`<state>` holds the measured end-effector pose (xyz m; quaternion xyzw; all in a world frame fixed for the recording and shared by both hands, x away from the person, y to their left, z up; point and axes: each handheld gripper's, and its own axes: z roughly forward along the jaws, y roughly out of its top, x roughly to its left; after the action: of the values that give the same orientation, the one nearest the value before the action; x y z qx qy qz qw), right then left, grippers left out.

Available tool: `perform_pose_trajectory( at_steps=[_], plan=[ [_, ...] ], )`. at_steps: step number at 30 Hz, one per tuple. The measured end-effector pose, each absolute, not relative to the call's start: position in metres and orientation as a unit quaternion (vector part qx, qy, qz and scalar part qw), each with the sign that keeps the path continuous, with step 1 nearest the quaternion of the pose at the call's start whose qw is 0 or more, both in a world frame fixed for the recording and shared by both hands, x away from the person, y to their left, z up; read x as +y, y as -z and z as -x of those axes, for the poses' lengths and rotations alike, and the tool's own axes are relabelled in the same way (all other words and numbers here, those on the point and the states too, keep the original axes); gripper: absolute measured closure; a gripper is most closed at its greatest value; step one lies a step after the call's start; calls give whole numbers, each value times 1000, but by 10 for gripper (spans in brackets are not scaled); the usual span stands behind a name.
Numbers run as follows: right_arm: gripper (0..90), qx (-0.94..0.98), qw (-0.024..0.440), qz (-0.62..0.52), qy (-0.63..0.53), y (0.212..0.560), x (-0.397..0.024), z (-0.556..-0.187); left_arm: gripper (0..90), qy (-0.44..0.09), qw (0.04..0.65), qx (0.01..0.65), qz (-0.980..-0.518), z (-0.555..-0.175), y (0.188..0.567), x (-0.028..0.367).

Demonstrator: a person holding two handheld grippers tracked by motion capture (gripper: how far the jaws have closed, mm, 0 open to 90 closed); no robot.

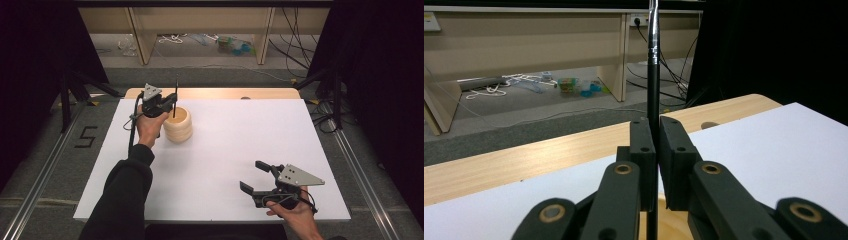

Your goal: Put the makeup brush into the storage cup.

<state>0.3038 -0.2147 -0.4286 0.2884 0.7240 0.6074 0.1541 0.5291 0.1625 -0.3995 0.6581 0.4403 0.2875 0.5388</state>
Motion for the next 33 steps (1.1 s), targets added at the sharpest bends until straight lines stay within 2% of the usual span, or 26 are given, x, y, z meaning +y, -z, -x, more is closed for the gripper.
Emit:
perform_pose_trajectory(
  at_steps=[33],
  plan=[
    [160, 725, 158, -287, -606, 428, -215, -304, 850, -262, 520, 447, -679, -528, 423, 161]
  ],
)
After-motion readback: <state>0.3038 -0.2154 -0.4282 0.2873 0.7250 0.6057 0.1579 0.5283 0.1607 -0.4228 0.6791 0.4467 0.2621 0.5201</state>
